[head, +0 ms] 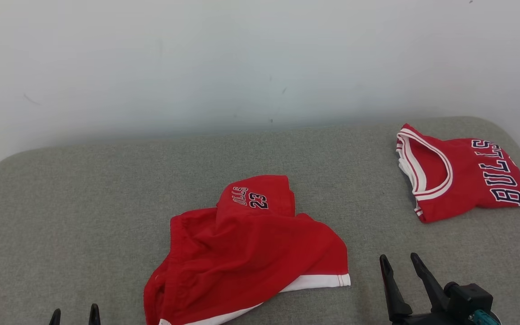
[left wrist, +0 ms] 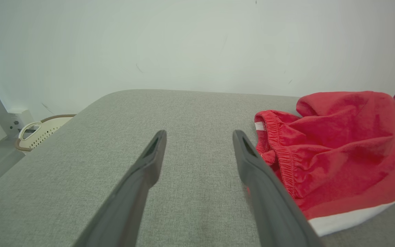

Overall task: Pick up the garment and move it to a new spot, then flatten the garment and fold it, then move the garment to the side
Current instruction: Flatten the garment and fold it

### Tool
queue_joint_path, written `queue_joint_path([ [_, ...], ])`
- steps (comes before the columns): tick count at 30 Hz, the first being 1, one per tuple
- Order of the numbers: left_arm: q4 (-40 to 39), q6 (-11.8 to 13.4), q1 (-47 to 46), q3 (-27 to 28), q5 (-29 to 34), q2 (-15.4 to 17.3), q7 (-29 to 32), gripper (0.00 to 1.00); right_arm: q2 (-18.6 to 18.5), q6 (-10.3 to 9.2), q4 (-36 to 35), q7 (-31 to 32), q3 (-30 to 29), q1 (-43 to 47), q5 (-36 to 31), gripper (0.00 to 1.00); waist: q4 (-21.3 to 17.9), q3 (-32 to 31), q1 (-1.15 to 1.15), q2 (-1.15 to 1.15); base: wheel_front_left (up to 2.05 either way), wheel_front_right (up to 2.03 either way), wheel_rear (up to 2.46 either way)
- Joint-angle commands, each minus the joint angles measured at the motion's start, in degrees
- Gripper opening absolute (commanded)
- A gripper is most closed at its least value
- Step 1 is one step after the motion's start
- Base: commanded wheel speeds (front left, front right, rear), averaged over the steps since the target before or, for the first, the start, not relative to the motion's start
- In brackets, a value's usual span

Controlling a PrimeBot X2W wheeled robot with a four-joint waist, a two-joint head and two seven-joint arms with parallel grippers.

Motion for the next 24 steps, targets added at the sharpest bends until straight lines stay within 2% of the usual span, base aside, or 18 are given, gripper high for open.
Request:
queue_joint_path([
  [1,0.1,0.0,0.3,0.0,-0.2,0.3,-0.2,1.00,-0.1,-0.02,-0.2,0.1,0.1,-0.2,0.0,1.00,0.0,0.0,0.00,0.00,0.00,0.00,0.00],
  [24,-0.2,0.1,0.3,-0.2,-0.6,0.3,-0.2,1.00,-0.3,-0.02,0.1,0.1,0.4,-0.4,0.4,1.00,0.1,0.2,0.00,0.00,0.00,0.00,0.00],
])
